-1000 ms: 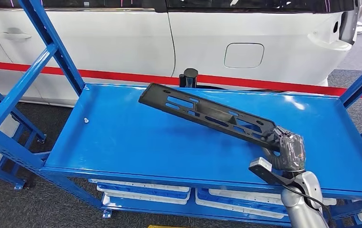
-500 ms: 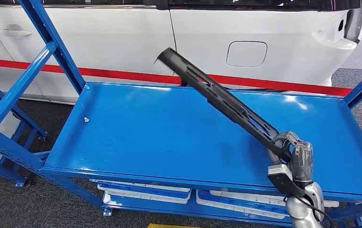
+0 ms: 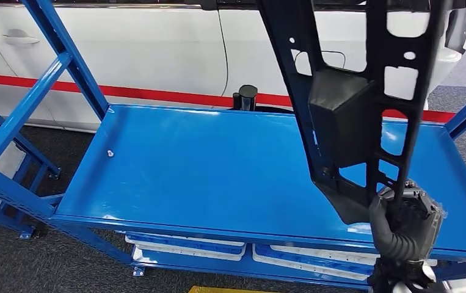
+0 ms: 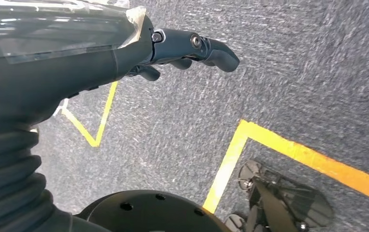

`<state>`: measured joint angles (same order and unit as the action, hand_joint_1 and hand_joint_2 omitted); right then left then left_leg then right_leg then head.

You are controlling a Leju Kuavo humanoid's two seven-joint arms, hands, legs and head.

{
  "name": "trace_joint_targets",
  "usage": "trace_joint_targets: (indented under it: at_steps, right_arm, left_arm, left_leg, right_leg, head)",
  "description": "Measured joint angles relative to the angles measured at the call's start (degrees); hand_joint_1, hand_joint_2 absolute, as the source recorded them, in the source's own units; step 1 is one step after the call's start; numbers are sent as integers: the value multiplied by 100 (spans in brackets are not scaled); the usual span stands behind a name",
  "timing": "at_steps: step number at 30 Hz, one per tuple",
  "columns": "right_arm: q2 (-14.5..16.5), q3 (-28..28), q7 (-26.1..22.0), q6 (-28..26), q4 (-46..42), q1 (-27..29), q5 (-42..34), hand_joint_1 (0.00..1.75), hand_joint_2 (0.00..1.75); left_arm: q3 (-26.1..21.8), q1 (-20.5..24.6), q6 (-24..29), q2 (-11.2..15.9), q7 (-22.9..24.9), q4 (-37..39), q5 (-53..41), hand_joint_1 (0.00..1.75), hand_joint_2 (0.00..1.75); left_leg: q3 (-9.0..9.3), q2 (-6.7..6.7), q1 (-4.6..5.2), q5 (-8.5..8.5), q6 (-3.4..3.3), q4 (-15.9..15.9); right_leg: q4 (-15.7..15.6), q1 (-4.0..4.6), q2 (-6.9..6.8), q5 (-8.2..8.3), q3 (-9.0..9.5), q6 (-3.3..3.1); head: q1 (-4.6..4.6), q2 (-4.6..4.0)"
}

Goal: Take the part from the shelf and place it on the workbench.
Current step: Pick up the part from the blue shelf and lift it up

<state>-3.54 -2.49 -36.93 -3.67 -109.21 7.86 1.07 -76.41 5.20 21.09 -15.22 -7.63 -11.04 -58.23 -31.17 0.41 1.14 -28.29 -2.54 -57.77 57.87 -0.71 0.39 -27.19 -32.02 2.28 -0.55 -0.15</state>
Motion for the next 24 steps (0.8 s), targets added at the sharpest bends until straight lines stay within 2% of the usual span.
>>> trace_joint_targets:
  at_steps: [5, 7, 8, 10, 12, 13, 14, 15, 17, 18, 19, 20, 22, 23, 24]
  right_arm:
    - [118, 150, -14, 310, -441, 94, -187, 175, 175]
    - [144, 199, 2, 436, -510, 94, -267, 175, 175]
    - [154, 217, 13, 494, -528, 92, -299, 175, 175]
    - [168, 239, 31, 587, -540, 84, -334, 175, 175]
    - [186, 256, 35, 650, -537, 78, -344, 175, 175]
    - [197, 266, 38, 674, -532, 76, -345, 175, 175]
    - [211, 278, 44, 696, -524, 67, -345, 175, 175]
    - [227, 291, 55, 718, -512, 51, -345, 175, 175]
    - [263, 315, 75, 755, -482, -6, -346, 175, 175]
    - [282, 328, 82, 767, -469, -32, -347, 175, 175]
    - [302, 338, 85, 775, -458, -55, -349, 175, 175]
    - [318, 345, 88, 779, -447, -70, -351, 175, 175]
    - [347, 350, 90, 783, -427, -78, -356, 175, 175]
    - [358, 353, 91, 784, -417, -80, -357, 175, 175]
    - [373, 356, 91, 785, -411, -83, -358, 175, 175]
  left_arm:
    - [-14, 26, -9, 16, -69, 0, 97, 0, 175]
    - [-28, 43, 20, 14, -67, 0, 124, 0, 175]
    - [-35, 53, 37, 12, -64, 0, 132, 0, 175]
    - [-43, 71, 66, 3, -61, 0, 146, 0, 175]
    - [-54, 77, 84, -4, -57, 0, 164, 0, 175]
    - [-62, 78, 89, -5, -56, 0, 172, 0, 175]
    - [-73, 78, 91, -5, -55, 0, 177, 0, 175]
    - [-82, 78, 92, -6, -54, 0, 182, 0, 175]
    - [-97, 84, 98, -5, -54, -2, 190, 0, 175]
    - [-104, 90, 103, -4, -54, -3, 193, 0, 175]
    - [-112, 96, 108, -3, -54, -5, 195, 0, 175]
    - [-120, 100, 111, -2, -54, -7, 197, 0, 175]
    - [-134, 99, 122, -3, -53, -7, 196, 0, 175]
    - [-138, 98, 128, -3, -52, -8, 196, 0, 175]
    - [-141, 98, 134, -3, -51, -8, 192, 0, 175]
  left_leg:
    - [-17, -3, 26, -3, -32, -26]
    - [-12, 5, 11, 55, -78, 10]
    - [-12, 12, -7, 98, -103, 42]
    - [-36, 30, -48, 175, -146, 95]
    - [-100, 33, -52, 219, -157, 96]
    - [-131, 33, -56, 240, -146, 94]
    - [-161, 33, -66, 261, -127, 90]
    - [-186, 33, -84, 281, -103, 84]
    - [-246, 29, -115, 310, -41, 41]
    - [-279, 21, -118, 324, -2, 12]
    - [-310, 11, -110, 340, 38, -22]
    - [-337, -5, -96, 361, 75, -43]
    - [-376, -32, -102, 400, 140, -67]
    - [-415, -44, -116, 341, 168, -111]
    - [-476, -52, -128, 190, 195, -239]
  right_leg:
    - [-9, -46, 0, 17, 1, 27]
    - [6, -53, -1, 22, -11, 65]
    - [64, -50, -4, -34, -42, 72]
    - [490, -44, -9, -339, -210, 34]
    - [1211, -50, -10, -704, -460, 8]
    - [1467, -61, -11, -795, -531, 29]
    - [1526, -76, -12, -794, -508, 78]
    - [1362, -95, -15, -711, -378, 147]
    - [575, -142, -31, -470, 101, 293]
    - [257, -138, -16, -378, 290, 313]
    - [54, -135, 1, -339, 382, 300]
    - [3, -120, 24, -340, 390, 261]
    - [33, -132, 37, -305, 291, 159]
    - [41, -142, 31, -274, 266, 100]
    - [40, -152, 22, -230, 223, 26]
  head:
    - [-2, 0]
    - [-3, 0]
    - [0, 0]
    - [24, 0]
    - [42, 0]
    - [40, 0]
    - [40, 0]
    - [40, 0]
    - [49, 0]
    - [54, 0]
    - [61, 0]
    - [61, 0]
    - [47, 0]
    - [37, 0]
    - [30, 0]
